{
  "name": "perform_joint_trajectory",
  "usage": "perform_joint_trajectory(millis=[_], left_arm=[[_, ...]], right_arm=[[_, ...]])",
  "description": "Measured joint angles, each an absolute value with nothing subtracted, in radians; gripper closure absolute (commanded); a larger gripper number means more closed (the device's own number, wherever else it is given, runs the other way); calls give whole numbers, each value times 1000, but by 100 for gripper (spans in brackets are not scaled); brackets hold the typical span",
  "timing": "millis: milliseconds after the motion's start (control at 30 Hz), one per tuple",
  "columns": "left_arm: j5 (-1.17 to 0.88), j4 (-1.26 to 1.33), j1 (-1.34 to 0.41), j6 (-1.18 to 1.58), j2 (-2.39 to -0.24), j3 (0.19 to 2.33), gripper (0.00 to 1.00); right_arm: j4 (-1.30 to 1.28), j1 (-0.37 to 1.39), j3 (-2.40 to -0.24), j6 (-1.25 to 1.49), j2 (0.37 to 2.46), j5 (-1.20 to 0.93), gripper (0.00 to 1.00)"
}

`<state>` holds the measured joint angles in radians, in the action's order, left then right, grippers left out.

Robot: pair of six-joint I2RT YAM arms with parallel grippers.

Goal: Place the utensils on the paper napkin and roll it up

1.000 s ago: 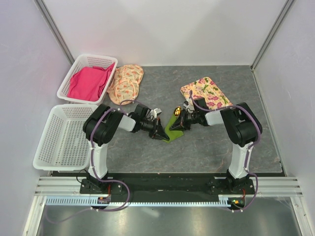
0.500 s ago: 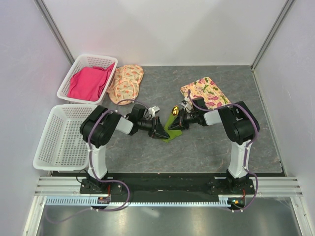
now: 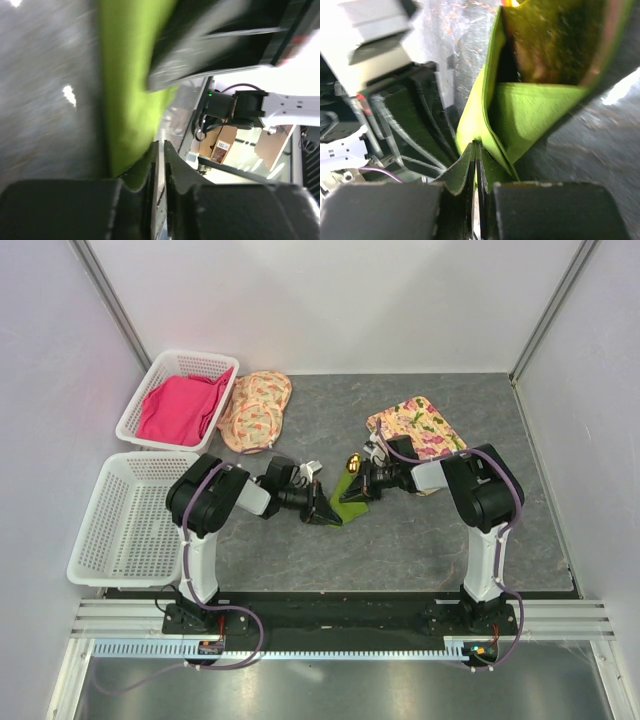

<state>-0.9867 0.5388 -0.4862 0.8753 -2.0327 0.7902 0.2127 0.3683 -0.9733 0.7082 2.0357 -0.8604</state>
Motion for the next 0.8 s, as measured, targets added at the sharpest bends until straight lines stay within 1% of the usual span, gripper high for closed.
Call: perform_joint_trajectory(millis=[133,200,267,400,633,733,800], left_arm=[[-988,607,-481,907,-2052,750,96],[-987,636,-480,916,-2053,736,98],[-986,655,-479,923,-2054,728,98],[-994,678,-479,935,-2065,727,98],[-997,693,-479,945,-2070,726,98],[-997,696,-479,947,-2070,725,98],[-997,701,-479,949,-2071,724,98]], right_arm=[[197,377,-1011,682,2060,-879,88],[184,381,-1026,667,2068,-887,84],[158,384,-1045,645,2070,-891,79],[90,386,-1097,589,2070,-883,73],[33,373,-1162,550,2067,-852,74],[23,367,-1160,553,2066,-851,78],[22,365,-1155,553,2066,-851,78]])
